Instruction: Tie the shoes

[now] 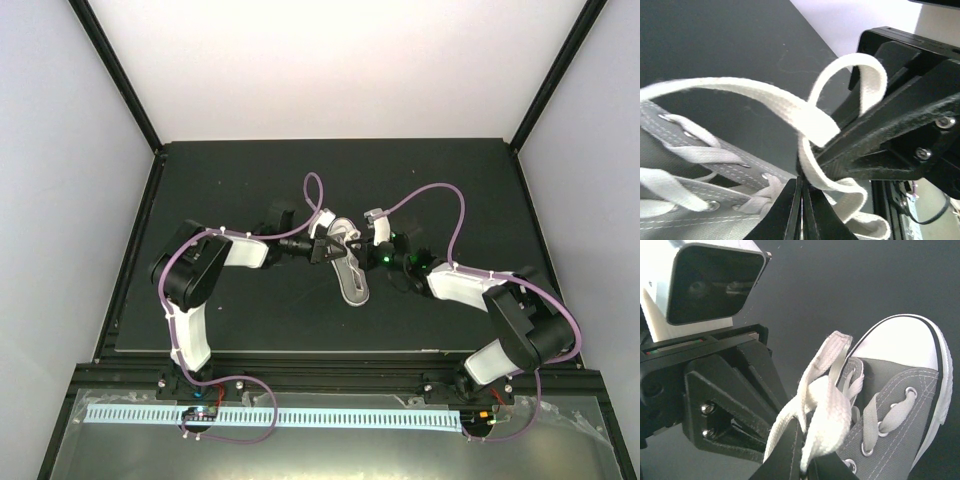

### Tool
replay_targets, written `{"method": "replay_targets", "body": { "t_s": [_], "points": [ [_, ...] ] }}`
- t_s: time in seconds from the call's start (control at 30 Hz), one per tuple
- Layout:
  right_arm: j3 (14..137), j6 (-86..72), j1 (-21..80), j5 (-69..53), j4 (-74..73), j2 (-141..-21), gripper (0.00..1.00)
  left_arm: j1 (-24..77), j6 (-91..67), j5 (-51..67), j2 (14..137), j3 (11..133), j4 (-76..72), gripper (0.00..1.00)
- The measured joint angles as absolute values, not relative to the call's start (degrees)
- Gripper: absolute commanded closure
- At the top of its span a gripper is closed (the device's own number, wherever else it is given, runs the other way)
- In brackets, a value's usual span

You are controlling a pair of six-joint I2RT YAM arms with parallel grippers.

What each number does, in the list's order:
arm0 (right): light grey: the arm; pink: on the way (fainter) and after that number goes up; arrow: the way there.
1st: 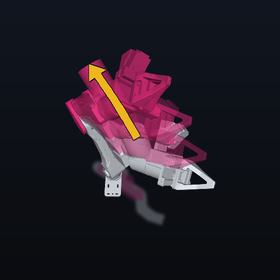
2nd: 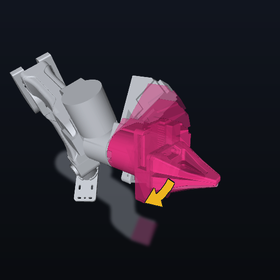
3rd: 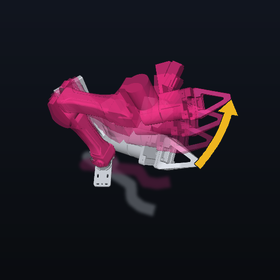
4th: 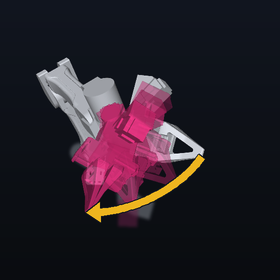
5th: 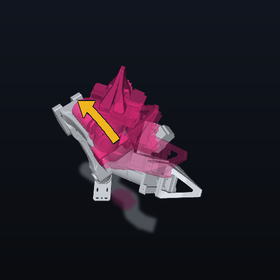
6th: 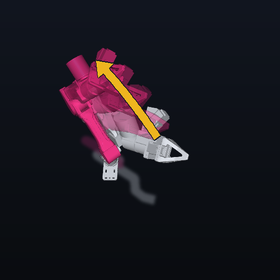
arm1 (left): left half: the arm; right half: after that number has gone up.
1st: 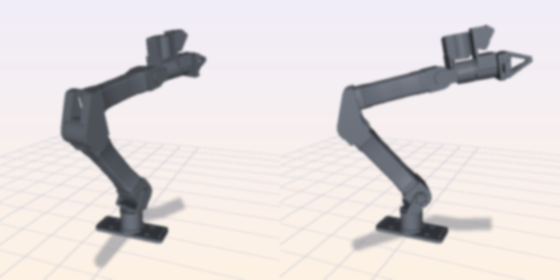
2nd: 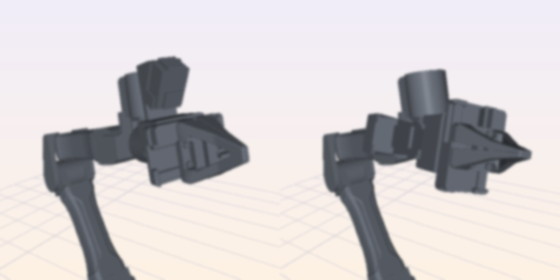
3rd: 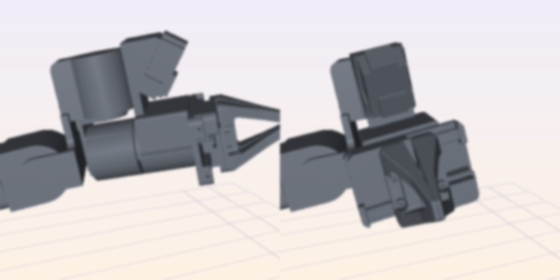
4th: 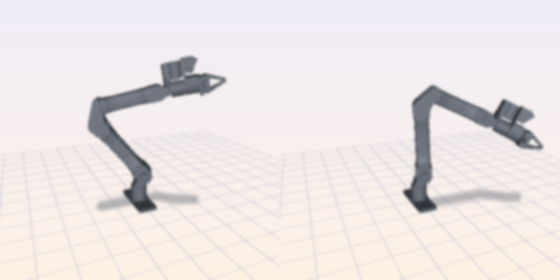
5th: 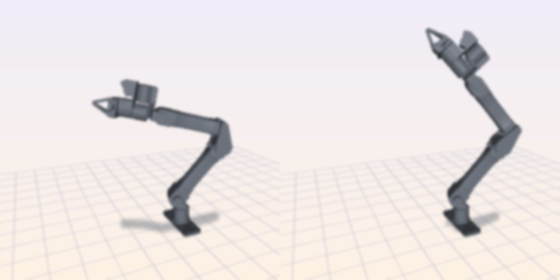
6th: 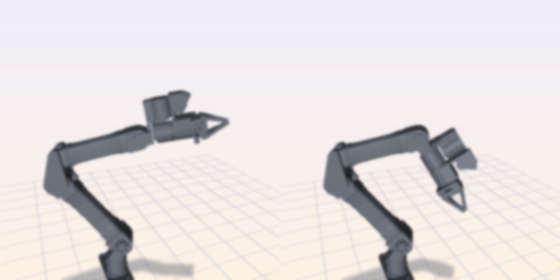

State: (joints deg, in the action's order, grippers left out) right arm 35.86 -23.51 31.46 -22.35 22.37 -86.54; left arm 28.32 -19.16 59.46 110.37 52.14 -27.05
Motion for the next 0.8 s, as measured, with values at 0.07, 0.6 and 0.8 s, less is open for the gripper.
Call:
{"method": "replay_targets", "body": {
  "t_s": [0.07, 0.6, 0.8],
  "points": [
    [35.9, -23.5, 31.5, -22.6, 22.4, -86.5, 0.98, 28.3, -18.8, 57.8, 110.2, 51.8, -27.0, 0.98],
    [35.3, -23.5, 31.5, -23.1, 21.4, -85.3, 0.95, 28.4, -17.3, 51.6, 107.8, 50.8, -26.8, 0.77],
    [35.1, -23.5, 31.5, -23.1, 21.4, -85.0, 0.95, 28.2, -17.8, 53.3, 107.8, 48.9, -28.2, 0.66]
  ]
}}
